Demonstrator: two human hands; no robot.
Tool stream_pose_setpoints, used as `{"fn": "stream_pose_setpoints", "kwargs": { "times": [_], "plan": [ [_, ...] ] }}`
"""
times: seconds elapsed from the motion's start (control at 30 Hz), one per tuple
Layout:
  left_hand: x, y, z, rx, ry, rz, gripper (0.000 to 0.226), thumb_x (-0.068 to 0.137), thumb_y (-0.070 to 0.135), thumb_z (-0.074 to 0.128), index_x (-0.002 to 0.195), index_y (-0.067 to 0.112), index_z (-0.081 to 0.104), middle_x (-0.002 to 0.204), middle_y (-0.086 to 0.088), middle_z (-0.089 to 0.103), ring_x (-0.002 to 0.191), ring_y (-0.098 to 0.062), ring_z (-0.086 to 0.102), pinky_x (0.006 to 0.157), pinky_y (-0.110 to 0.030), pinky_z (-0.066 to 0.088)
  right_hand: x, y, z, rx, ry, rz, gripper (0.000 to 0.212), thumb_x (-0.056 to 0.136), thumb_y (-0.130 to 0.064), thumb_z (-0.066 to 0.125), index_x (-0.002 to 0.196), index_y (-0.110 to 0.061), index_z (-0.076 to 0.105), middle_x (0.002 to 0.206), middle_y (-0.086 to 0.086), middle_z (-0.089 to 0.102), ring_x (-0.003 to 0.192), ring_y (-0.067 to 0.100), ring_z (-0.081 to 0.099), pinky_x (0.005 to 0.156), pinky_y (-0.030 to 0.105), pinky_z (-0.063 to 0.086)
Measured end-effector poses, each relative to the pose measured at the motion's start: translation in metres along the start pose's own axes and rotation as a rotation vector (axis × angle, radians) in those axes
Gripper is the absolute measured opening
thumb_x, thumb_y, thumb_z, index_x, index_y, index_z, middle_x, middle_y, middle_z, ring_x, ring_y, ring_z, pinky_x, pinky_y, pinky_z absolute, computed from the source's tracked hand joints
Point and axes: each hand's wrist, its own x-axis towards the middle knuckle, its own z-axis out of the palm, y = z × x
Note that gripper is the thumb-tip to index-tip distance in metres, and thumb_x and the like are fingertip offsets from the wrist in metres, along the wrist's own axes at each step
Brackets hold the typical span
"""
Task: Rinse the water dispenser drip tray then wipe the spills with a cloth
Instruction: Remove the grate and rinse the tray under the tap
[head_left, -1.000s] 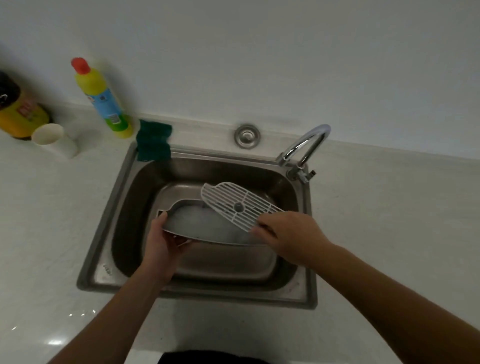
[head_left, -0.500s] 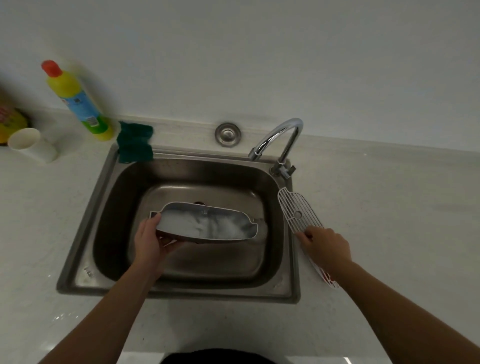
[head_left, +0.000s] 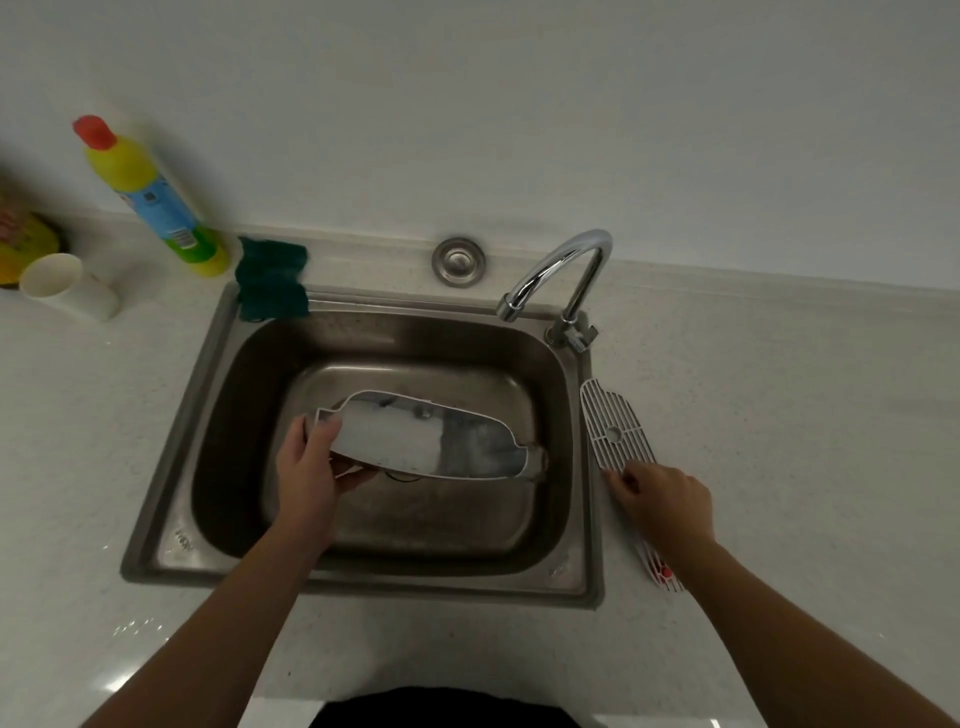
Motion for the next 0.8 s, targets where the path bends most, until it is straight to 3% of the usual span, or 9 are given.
{"fn": "stream_pose_setpoints", "kwargs": {
  "times": [0.13,0.33,0.5,0.67,0.8],
  "plan": [
    [-0.007,0.009,0.004,0.09,-0.021,0.107,0.043,0.087,0.045,0.069,0.124,0.024,0.06,0.122,-0.004,0.063,0.11,-0.026,0.068,0.074,-0.041,0.064,-0.003,0.003,0.002,0.032,0.013,0.005,0.041,0.097,-0.056,0.056,0.068,-0.029,0.054,0.055,-0.011,0.053,0.047,0.006,0.052,0.049,0.02,0.043],
    [-0.021,0.029,0.013,0.209,-0.079,0.297,0.019,0.098,0.023,0.065,0.116,0.024,0.062,0.111,0.011,0.067,0.107,-0.013,0.069,0.068,-0.027,0.062,-0.003,0.002,0.001,0.058,0.009,0.045,0.038,0.095,-0.056,0.059,0.069,-0.028,0.053,0.056,-0.011,0.055,0.048,0.006,0.055,0.047,0.019,0.039],
    [-0.033,0.048,0.023,0.372,-0.157,0.49,0.022,0.097,0.013,0.066,0.112,0.027,0.062,0.107,0.017,0.066,0.104,-0.01,0.067,0.075,-0.036,0.064,-0.006,0.004,0.001,0.078,-0.01,0.084,0.036,0.095,-0.056,0.058,0.074,-0.029,0.052,0.058,-0.01,0.057,0.05,0.006,0.057,0.05,0.02,0.042],
    [-0.038,0.067,0.029,0.527,-0.21,0.742,0.032,0.086,0.029,0.07,0.116,0.027,0.059,0.107,0.022,0.065,0.104,-0.001,0.064,0.077,-0.014,0.055,-0.007,0.005,-0.001,0.097,-0.004,0.135,0.035,0.096,-0.05,0.06,0.073,-0.027,0.049,0.057,-0.007,0.057,0.048,0.01,0.056,0.05,0.023,0.047],
    [-0.039,0.08,0.03,0.721,-0.324,0.927,0.052,0.084,0.035,0.076,0.129,0.038,0.049,0.117,0.022,0.06,0.113,0.011,0.06,0.082,-0.009,0.054,-0.008,0.006,-0.001,0.112,-0.006,0.172,0.036,0.098,-0.046,0.058,0.071,-0.025,0.051,0.056,-0.004,0.058,0.047,0.013,0.058,0.048,0.023,0.047]
  ]
}}
